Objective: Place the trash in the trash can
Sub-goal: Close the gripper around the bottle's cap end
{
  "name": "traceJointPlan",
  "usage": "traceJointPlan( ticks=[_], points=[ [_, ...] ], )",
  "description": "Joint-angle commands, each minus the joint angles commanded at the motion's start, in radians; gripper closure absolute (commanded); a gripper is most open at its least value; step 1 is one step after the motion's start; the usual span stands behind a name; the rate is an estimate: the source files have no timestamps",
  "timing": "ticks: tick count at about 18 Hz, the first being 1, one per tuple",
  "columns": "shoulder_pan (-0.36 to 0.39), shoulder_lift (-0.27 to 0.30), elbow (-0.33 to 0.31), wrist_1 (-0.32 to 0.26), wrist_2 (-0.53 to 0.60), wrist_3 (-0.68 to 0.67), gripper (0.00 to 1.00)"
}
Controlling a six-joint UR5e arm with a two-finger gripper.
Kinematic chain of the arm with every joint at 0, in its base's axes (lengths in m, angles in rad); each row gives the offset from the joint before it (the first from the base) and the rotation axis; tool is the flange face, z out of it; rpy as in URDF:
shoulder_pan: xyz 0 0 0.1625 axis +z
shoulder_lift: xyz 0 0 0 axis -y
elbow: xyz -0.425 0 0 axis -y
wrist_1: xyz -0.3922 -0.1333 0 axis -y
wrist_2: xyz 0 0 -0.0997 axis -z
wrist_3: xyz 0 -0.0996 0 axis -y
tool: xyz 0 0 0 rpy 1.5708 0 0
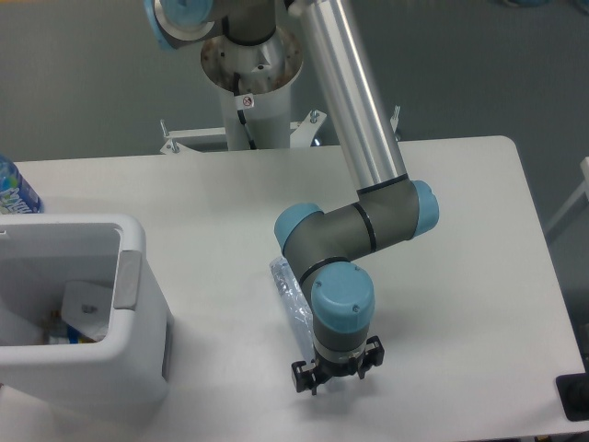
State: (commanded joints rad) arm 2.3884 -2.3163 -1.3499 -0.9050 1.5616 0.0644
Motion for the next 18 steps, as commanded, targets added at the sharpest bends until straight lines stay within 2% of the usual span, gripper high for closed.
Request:
traceJointPlan(
  ticks=[5, 10, 18],
  points=[
    [0.000, 0.000, 0.000, 0.000, 0.000, 0.000, 0.52],
    [-0.018, 0.000, -0.008, 0.000, 0.047, 0.000, 0.54],
    [-0.018, 0.005, -0.005, 0.000, 0.049, 0.000, 0.67]
  ],
)
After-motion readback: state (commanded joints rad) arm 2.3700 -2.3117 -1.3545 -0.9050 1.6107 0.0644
